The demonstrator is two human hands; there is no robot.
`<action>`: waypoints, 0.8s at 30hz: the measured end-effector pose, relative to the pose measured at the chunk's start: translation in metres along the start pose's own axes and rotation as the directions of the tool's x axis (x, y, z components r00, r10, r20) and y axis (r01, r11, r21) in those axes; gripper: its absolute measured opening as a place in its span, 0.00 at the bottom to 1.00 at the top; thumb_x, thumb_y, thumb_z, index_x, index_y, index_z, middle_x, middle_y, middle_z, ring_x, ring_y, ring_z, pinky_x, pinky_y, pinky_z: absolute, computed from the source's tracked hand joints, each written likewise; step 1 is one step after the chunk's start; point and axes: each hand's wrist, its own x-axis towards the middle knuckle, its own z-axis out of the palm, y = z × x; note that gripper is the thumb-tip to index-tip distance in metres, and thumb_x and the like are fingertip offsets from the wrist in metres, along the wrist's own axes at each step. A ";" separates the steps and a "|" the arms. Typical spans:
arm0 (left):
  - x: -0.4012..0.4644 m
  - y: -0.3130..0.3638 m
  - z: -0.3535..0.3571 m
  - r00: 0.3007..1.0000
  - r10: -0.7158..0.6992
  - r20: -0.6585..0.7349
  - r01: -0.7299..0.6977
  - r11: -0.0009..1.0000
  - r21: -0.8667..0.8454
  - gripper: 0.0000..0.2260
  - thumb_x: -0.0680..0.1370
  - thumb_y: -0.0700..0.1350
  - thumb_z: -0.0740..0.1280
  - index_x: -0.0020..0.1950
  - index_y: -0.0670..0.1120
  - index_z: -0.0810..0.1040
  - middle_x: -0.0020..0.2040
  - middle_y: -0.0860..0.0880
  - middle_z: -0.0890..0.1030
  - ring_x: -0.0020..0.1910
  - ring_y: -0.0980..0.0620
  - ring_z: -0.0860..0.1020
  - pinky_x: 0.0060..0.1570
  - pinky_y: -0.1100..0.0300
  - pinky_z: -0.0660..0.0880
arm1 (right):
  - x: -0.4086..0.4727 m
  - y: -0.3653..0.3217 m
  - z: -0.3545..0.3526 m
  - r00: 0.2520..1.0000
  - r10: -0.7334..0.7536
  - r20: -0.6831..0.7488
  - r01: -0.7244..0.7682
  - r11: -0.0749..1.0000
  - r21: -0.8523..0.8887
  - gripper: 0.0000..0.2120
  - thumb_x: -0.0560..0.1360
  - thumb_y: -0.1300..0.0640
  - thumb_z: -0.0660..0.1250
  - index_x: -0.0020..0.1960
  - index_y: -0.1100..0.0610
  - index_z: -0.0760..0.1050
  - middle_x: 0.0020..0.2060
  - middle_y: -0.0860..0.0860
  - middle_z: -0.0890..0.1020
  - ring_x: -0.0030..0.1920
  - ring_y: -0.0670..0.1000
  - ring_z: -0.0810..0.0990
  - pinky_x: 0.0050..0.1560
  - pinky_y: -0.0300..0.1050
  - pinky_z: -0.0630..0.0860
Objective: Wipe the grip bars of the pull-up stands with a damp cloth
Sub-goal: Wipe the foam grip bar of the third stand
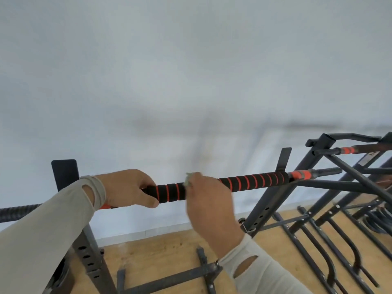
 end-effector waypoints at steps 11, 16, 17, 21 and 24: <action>-0.016 -0.006 0.025 0.964 0.117 -0.239 -0.073 0.980 0.186 0.08 0.77 0.62 0.67 0.51 0.61 0.74 0.42 0.56 0.80 0.37 0.58 0.78 0.39 0.64 0.73 | -0.006 0.008 0.018 0.939 -0.219 -0.264 0.228 0.974 0.004 0.08 0.71 0.62 0.66 0.39 0.53 0.68 0.30 0.46 0.72 0.30 0.48 0.66 0.31 0.42 0.64; -0.025 -0.005 0.045 0.857 0.271 -0.438 -0.068 0.902 0.426 0.17 0.80 0.64 0.59 0.68 0.65 0.66 0.49 0.65 0.77 0.45 0.60 0.77 0.46 0.66 0.71 | -0.001 0.076 -0.015 0.982 0.133 -0.136 -0.138 0.990 -0.028 0.06 0.79 0.60 0.65 0.43 0.57 0.73 0.34 0.51 0.77 0.35 0.54 0.77 0.34 0.49 0.76; -0.025 -0.007 0.047 0.843 0.290 -0.454 -0.072 0.895 0.440 0.19 0.80 0.65 0.58 0.70 0.65 0.65 0.51 0.65 0.77 0.48 0.60 0.77 0.47 0.65 0.71 | 0.000 0.093 -0.021 0.974 0.208 -0.095 -0.213 0.976 -0.053 0.06 0.81 0.58 0.62 0.45 0.57 0.73 0.37 0.51 0.78 0.37 0.53 0.78 0.38 0.49 0.78; -0.019 -0.019 0.053 0.798 0.345 -0.494 -0.071 0.868 0.492 0.21 0.80 0.65 0.58 0.71 0.60 0.70 0.55 0.64 0.80 0.51 0.58 0.80 0.45 0.63 0.72 | 0.010 0.161 -0.038 0.908 0.386 -0.163 -0.411 0.895 -0.172 0.08 0.83 0.55 0.62 0.47 0.56 0.71 0.34 0.49 0.78 0.34 0.50 0.79 0.38 0.49 0.82; -0.020 -0.017 0.056 0.750 0.403 -0.524 -0.100 0.853 0.512 0.22 0.79 0.66 0.52 0.64 0.58 0.75 0.44 0.63 0.80 0.40 0.59 0.79 0.36 0.66 0.68 | 0.017 0.189 -0.047 0.854 0.482 -0.199 -0.517 0.832 -0.204 0.07 0.82 0.56 0.62 0.46 0.56 0.69 0.32 0.50 0.76 0.34 0.51 0.77 0.34 0.47 0.76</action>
